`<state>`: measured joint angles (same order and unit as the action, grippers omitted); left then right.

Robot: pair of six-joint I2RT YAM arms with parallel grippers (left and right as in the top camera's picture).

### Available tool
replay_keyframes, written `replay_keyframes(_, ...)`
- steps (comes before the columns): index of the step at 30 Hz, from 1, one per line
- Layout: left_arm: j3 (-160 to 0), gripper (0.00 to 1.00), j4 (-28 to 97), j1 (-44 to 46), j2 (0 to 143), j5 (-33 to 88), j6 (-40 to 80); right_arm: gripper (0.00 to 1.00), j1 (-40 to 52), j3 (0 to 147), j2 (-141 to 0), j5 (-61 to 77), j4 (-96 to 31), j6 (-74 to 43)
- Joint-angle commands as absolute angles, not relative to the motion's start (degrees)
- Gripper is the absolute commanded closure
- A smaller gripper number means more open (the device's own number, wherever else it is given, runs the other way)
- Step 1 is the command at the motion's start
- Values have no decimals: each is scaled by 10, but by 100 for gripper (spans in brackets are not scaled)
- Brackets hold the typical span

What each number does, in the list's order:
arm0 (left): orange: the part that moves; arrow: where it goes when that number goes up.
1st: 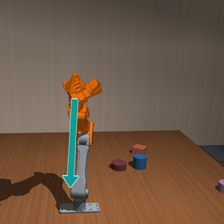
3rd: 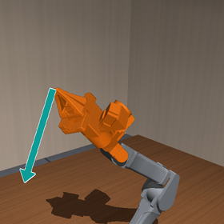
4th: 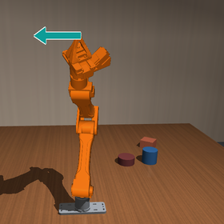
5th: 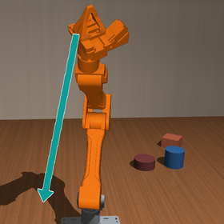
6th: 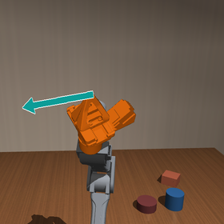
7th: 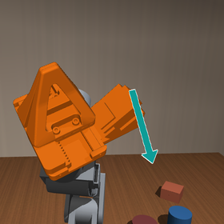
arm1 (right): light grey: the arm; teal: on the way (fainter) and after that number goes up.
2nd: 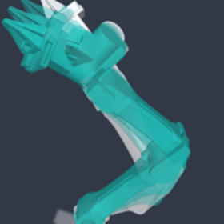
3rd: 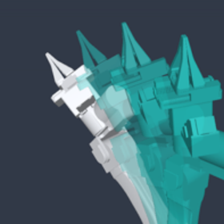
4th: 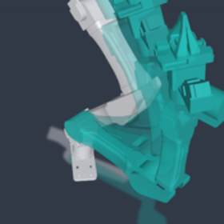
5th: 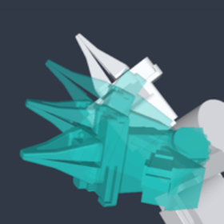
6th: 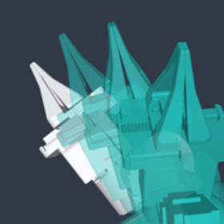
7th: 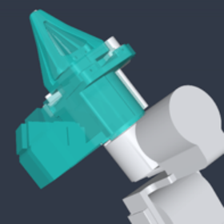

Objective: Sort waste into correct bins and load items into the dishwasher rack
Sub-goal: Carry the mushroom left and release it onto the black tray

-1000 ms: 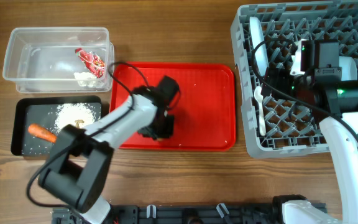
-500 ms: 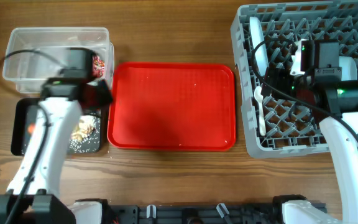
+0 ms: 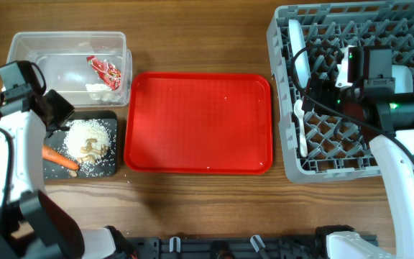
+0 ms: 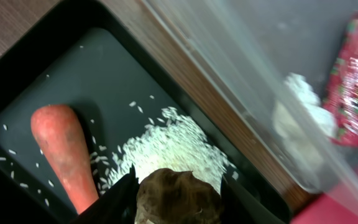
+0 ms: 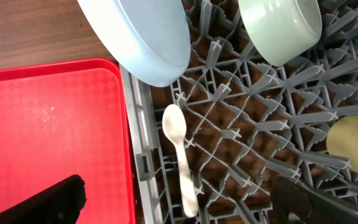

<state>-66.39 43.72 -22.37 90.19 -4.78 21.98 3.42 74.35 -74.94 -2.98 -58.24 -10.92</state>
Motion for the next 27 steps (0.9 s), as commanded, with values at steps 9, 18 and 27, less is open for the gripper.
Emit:
replay_keyframes(9,-663,56,413,-284,1031,-61,229,3,33,746,-746,-25,-582,-117)
replay_keyframes(18,-663,50,408,-301,1086,-61,230,3,33,746,-746,-25,-582,-117)
replay_keyframes(27,-668,38,416,-301,1072,-49,229,2,33,746,-746,-25,-582,-117)
